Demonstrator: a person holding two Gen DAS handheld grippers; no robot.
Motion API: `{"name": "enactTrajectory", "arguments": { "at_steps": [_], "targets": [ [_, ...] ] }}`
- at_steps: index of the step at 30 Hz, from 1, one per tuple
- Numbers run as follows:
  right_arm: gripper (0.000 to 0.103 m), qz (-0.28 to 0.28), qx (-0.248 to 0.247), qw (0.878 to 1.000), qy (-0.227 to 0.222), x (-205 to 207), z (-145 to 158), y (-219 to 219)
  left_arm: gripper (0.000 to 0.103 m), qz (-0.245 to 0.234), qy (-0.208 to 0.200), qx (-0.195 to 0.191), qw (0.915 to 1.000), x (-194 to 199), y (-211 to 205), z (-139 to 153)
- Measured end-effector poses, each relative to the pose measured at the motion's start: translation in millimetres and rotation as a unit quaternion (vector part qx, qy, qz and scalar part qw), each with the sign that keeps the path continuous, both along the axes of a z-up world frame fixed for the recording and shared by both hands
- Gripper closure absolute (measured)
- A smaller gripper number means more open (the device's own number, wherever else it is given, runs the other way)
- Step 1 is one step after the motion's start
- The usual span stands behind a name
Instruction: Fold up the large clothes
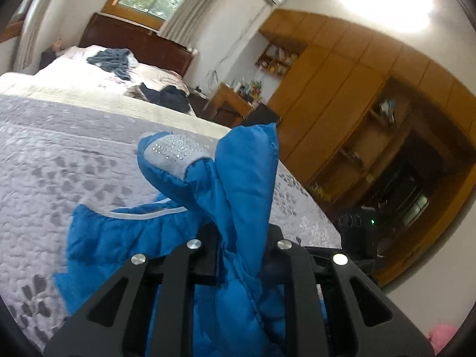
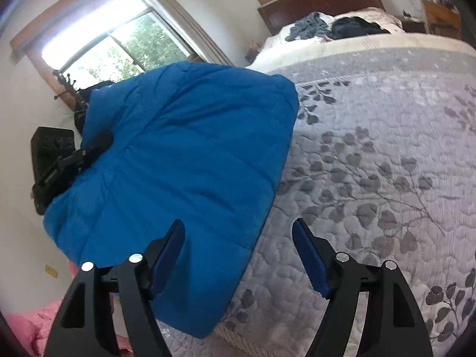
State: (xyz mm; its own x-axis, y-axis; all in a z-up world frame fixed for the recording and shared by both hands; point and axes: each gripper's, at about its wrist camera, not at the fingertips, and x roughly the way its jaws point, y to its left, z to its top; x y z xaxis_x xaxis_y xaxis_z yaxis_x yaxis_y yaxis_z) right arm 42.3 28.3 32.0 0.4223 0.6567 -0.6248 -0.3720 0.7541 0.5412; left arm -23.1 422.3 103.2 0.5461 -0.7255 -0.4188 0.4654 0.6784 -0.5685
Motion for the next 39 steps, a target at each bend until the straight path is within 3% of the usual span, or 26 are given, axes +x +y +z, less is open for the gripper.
{"name": "enactTrajectory", "arguments": {
  "at_steps": [3,10,16,20,26,30,35,39],
  "targets": [
    [0.027,0.018,-0.014,1.0,0.001,-2.2,2.4,17.4,0.088,0.023,0.026,-0.021,0.9992,1.0,36.1,-20.0],
    [0.027,0.061,-0.072,0.995,0.029,-4.9,-9.4,74.1,0.086,0.056,0.107,-0.057,0.991,9.5,90.3,-100.8],
    [0.026,0.064,-0.109,0.991,0.046,-4.3,-28.3,94.5,0.079,0.055,0.098,-0.038,0.9929,6.5,93.9,-121.4],
    [0.02,0.061,-0.106,0.99,0.064,-2.0,-45.5,95.0,0.074,0.059,0.107,-0.05,0.9913,6.2,98.0,-135.0],
    [0.022,0.061,-0.084,0.992,0.07,-9.0,-34.5,83.2,0.062,0.088,0.125,-0.034,0.9877,-7.5,110.9,-114.6],
    [0.022,0.065,-0.087,0.993,0.048,-21.8,-19.4,74.6,0.061,0.123,0.085,-0.001,0.9889,-45.1,122.9,-76.4],
    [0.022,0.071,-0.09,0.993,0.043,-35.7,-15.6,70.4,0.051,0.097,0.055,0.032,0.9932,-92.9,102.3,-40.0],
    [0.022,0.074,-0.086,0.993,0.042,-41.8,-16.0,75.7,0.048,0.079,0.065,0.058,0.993,-106.5,81.2,-39.9]
  ]
}}
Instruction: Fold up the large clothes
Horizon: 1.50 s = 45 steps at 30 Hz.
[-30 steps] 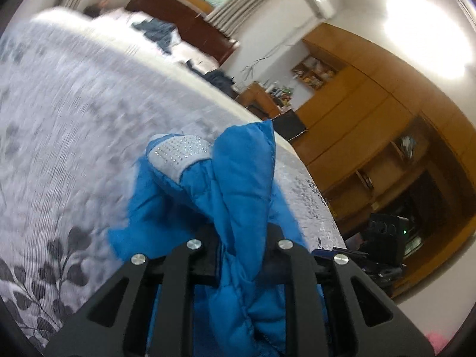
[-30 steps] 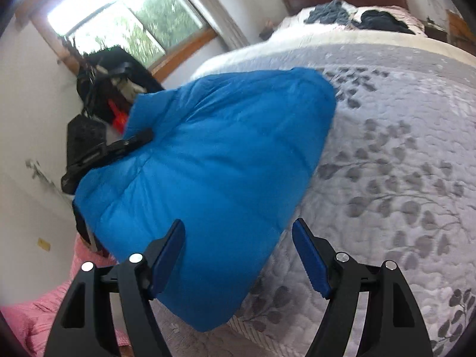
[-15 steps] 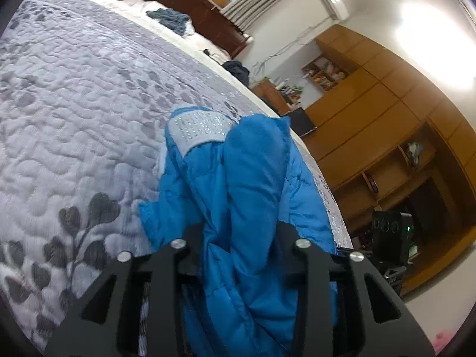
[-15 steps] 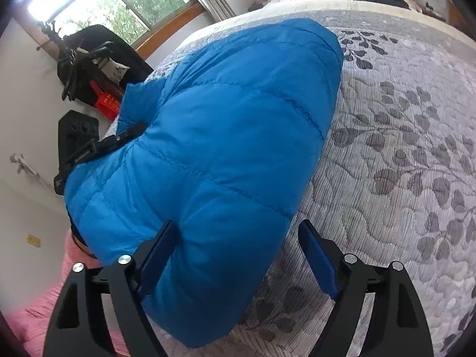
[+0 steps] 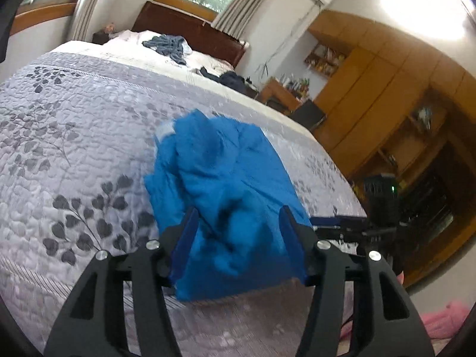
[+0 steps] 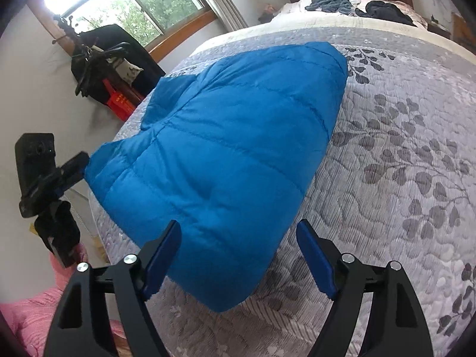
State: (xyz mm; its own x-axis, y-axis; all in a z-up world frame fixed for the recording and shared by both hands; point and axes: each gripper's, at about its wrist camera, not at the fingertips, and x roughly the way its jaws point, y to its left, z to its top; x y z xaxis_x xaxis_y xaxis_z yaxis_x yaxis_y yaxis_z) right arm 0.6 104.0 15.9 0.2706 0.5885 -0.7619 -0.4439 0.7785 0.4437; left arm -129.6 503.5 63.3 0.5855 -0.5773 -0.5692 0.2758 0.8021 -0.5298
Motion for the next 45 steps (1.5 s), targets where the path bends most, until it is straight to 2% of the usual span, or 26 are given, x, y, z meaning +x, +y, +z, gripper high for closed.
{"name": "enactTrajectory", "arguments": {
  "at_steps": [1,2,3,4,6,10,15,21,25,28,30,32,33,34,35,40,45],
  "targets": [
    [0.022,0.0,0.001,1.0,0.0,-0.1,0.0,1.2,0.048,-0.003,0.003,0.001,1.0,-2.5,-1.3,-2.6],
    [0.022,-0.001,0.001,1.0,-0.001,-0.7,0.0,0.8,0.056,-0.002,0.009,0.003,1.0,-1.7,-4.7,-4.2],
    [0.022,-0.001,0.001,1.0,-0.002,-0.8,0.2,1.2,0.066,-0.004,0.016,0.001,0.9999,0.0,-7.4,-6.9],
    [0.022,-0.001,0.001,1.0,-0.004,-1.5,0.6,1.2,0.081,-0.008,0.023,-0.002,0.9997,2.2,-8.3,-9.7],
    [0.022,-0.001,0.002,1.0,-0.005,-2.3,0.4,1.2,0.087,-0.003,0.035,-0.015,0.9993,4.5,-6.1,-14.9],
    [0.022,0.001,0.0,1.0,-0.004,-2.7,-1.8,2.9,0.091,0.006,0.067,-0.045,0.9967,0.5,7.1,-33.3],
    [0.022,0.004,-0.005,1.0,0.005,1.5,-10.2,4.9,0.091,0.013,0.128,-0.096,0.987,-7.9,22.2,-84.8],
    [0.021,0.009,-0.003,1.0,0.015,8.7,-19.4,7.9,0.09,0.008,0.141,-0.111,0.9837,-2.4,21.7,-115.8],
    [0.021,0.005,0.008,1.0,0.024,12.1,-23.5,5.4,0.087,0.002,0.14,-0.11,0.984,-1.8,21.3,-114.8],
    [0.021,0.004,0.014,1.0,0.022,11.7,-20.0,1.8,0.081,-0.003,0.138,-0.115,0.9836,-3.5,27.2,-99.8],
    [0.021,0.003,0.021,1.0,0.017,11.8,-14.3,-4.6,0.066,0.001,0.125,-0.104,0.9867,-2.4,31.8,-82.3],
    [0.02,0.0,0.037,0.999,0.015,13.8,-7.6,-12.9,0.044,0.001,0.106,-0.101,0.9892,-2.1,34.9,-64.9],
    [0.018,-0.001,0.043,0.999,0.015,14.8,-5.7,-15.5,0.037,0.008,0.096,-0.093,0.991,-0.7,36.8,-56.5],
    [0.015,-0.003,0.051,0.999,0.016,16.5,-3.8,-18.8,0.027,0.022,0.085,-0.077,0.9932,1.1,38.5,-47.7],
    [0.014,-0.007,0.062,0.998,0.019,19.7,-1.8,-22.8,0.024,0.038,0.071,-0.055,0.9952,4.8,40.3,-38.3],
    [0.008,-0.015,0.105,0.994,0.033,35.0,-0.3,-30.8,0.019,0.032,0.053,-0.021,0.9979,42.5,37.3,-18.7],
    [0.006,-0.023,0.15,0.986,0.067,57.6,-14.1,-39.6,0.019,0.01,0.078,0.014,0.9968,87.5,27.1,-32.9]
  ]
}}
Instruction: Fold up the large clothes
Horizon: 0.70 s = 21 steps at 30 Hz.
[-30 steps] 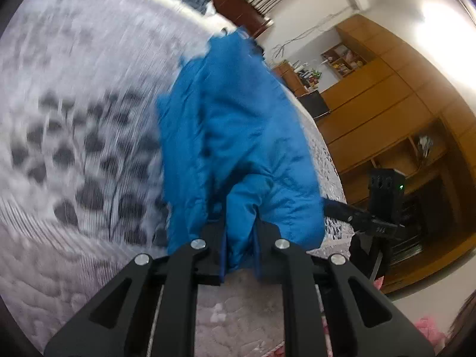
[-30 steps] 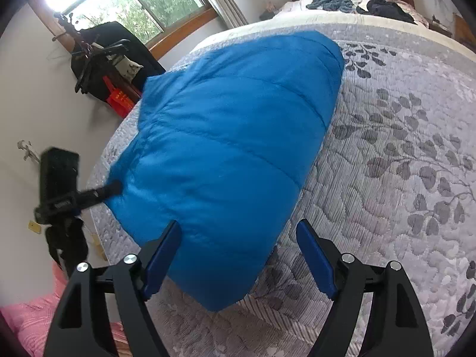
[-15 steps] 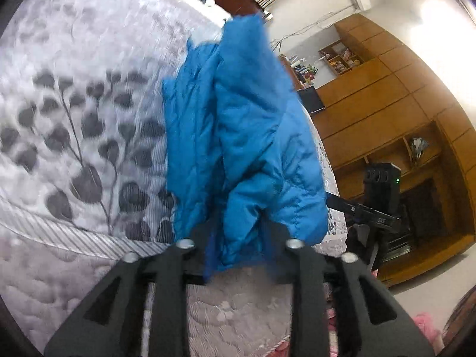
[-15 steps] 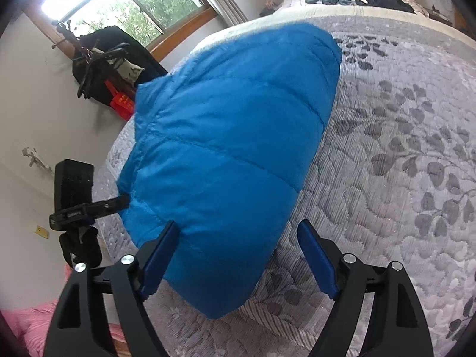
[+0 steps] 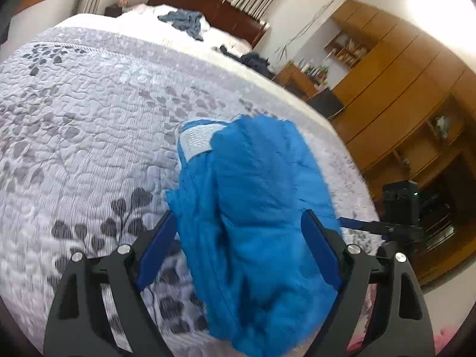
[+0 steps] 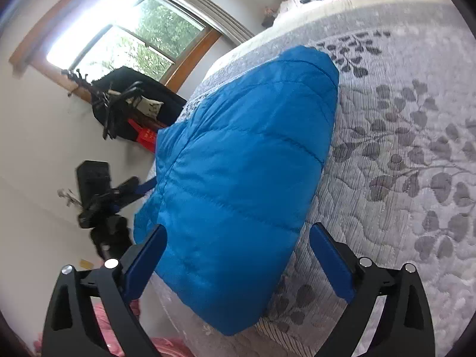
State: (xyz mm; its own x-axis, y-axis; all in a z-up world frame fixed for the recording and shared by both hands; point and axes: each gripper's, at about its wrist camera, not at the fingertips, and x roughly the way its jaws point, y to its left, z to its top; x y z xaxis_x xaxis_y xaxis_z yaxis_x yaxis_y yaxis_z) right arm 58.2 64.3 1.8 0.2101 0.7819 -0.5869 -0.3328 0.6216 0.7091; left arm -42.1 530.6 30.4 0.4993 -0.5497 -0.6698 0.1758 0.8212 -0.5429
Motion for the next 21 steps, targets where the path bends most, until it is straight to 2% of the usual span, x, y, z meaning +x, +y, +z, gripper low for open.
{"name": "enactTrajectory", "arguments": {
  "at_steps": [4,10,14,18,21],
  "targets": [
    [0.005,0.002,0.013,1.0,0.018,14.4,-14.0,0.3,0.019,-0.014,0.02,-0.002,0.9997,18.3,-2.5,-16.2],
    [0.004,0.02,0.032,0.998,0.044,32.0,-36.6,12.7,0.011,-0.04,0.037,-0.046,0.9975,33.5,-0.1,-44.4],
    [0.004,0.029,0.038,0.997,0.064,38.4,-50.8,22.1,0.006,-0.059,0.063,-0.111,0.9901,45.8,-0.4,-69.2],
    [0.004,0.034,0.07,0.993,0.086,43.7,-64.4,27.5,0.002,-0.08,0.079,-0.163,0.9802,55.1,-4.6,-92.9],
    [0.003,0.041,0.073,0.993,0.081,46.0,-66.2,34.3,0.002,-0.096,0.067,-0.161,0.98,54.3,-15.6,-92.7]
  ]
}}
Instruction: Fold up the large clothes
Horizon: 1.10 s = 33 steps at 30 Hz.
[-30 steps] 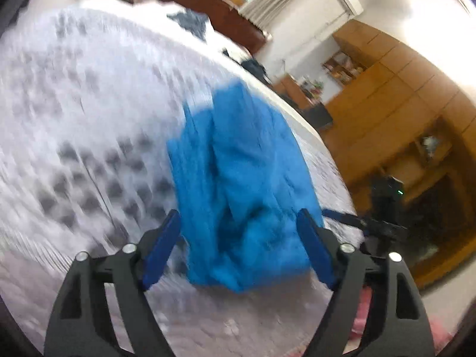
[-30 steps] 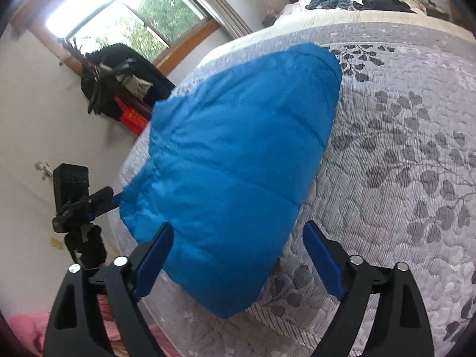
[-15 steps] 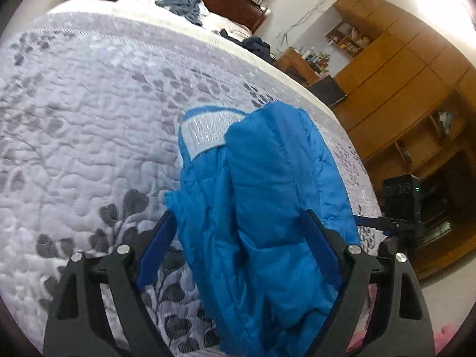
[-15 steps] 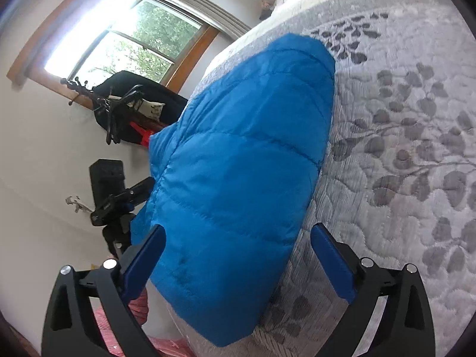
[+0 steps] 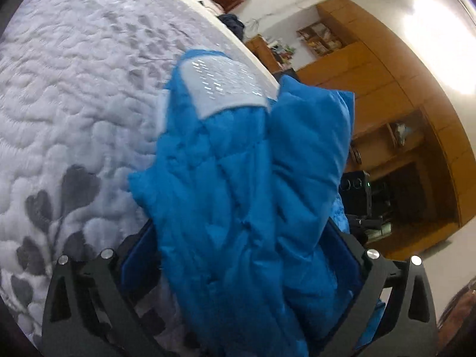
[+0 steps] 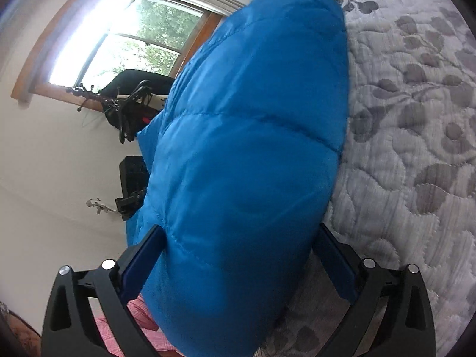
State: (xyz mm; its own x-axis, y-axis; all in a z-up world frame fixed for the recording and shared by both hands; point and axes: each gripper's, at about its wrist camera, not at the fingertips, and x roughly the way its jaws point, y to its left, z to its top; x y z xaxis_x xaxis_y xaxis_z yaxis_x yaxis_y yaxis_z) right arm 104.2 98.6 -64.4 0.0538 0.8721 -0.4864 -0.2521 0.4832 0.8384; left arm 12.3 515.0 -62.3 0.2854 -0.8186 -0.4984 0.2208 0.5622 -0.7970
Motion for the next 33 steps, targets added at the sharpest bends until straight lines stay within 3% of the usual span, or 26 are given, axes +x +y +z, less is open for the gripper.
{"name": "enactTrajectory", "arguments": {
  "at_steps": [6,8,11,13,16,27,33],
  "targets": [
    [0.004,0.003,-0.021,1.0,-0.02,-2.1,4.0,14.0,0.003,-0.002,-0.016,-0.009,0.9998,-2.9,-20.2,-3.4],
    [0.009,0.001,-0.022,0.999,-0.026,-4.6,7.0,13.9,0.013,0.003,-0.021,-0.012,0.9997,-6.0,-23.6,-3.6],
    [0.026,-0.004,-0.021,0.999,-0.034,-8.7,16.1,13.3,0.027,0.009,-0.013,-0.036,0.9992,-8.5,-23.3,-5.0],
    [0.037,-0.004,-0.02,0.999,-0.045,-12.4,23.3,11.1,0.032,0.011,-0.018,-0.039,0.999,-10.3,-26.4,-4.2],
    [0.043,-0.005,-0.023,0.998,-0.063,-13.9,36.3,5.9,0.038,0.007,-0.017,-0.049,0.9986,-11.3,-36.2,0.1],
    [0.044,-0.071,-0.05,0.99,-0.112,-12.7,100.0,-93.8,0.041,-0.048,-0.045,-0.082,0.9944,35.4,-150.7,37.7],
    [0.044,-0.101,-0.074,0.987,-0.101,11.7,101.3,-139.7,0.042,-0.063,-0.043,-0.068,0.9947,75.0,-212.3,28.6]
  ]
}}
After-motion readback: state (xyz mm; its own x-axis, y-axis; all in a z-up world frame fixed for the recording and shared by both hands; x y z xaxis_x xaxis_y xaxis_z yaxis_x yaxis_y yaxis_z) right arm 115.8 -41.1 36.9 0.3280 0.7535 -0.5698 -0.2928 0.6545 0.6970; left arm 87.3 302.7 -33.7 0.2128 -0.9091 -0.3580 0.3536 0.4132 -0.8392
